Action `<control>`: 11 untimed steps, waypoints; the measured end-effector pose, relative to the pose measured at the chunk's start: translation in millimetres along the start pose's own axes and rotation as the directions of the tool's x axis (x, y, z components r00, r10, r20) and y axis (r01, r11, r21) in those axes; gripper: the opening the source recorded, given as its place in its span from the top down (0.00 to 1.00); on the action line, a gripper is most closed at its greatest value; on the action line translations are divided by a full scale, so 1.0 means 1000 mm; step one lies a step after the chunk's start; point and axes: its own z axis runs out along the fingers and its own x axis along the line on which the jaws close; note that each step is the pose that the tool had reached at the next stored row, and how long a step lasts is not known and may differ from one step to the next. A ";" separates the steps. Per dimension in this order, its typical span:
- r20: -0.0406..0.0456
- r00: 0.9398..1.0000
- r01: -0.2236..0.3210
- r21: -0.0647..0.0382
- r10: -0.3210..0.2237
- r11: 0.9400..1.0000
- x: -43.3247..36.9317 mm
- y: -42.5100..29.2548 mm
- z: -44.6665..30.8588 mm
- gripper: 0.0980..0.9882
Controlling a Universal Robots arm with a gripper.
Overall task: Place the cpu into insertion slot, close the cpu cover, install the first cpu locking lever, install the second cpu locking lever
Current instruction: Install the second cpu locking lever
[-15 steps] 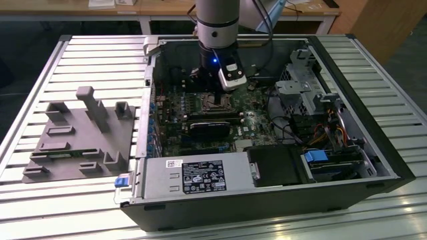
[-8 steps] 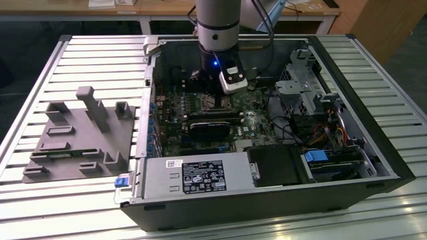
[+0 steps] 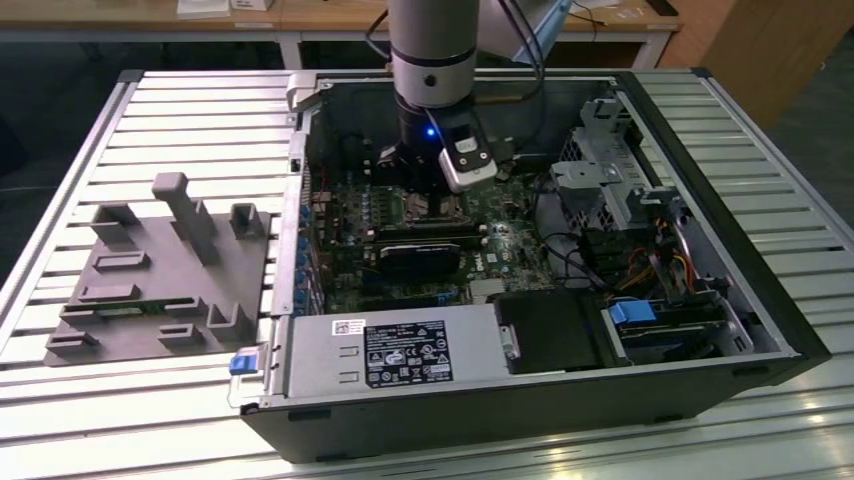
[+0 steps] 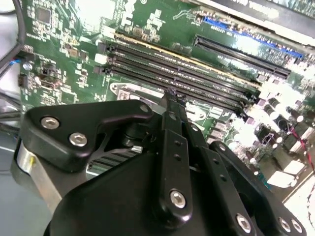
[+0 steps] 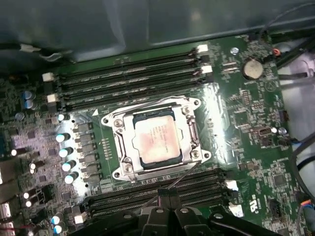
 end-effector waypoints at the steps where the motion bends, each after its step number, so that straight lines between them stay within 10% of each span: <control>1: 0.000 1.000 0.009 -0.001 -0.009 1.000 0.0009 -0.0004 0.0007 1.00; 7: -0.003 0.999 0.038 -0.013 -0.038 0.999 0.0062 -0.0051 0.0052 1.00; 11: -0.008 0.999 0.044 -0.043 -0.044 0.998 0.0079 -0.0077 0.0077 1.00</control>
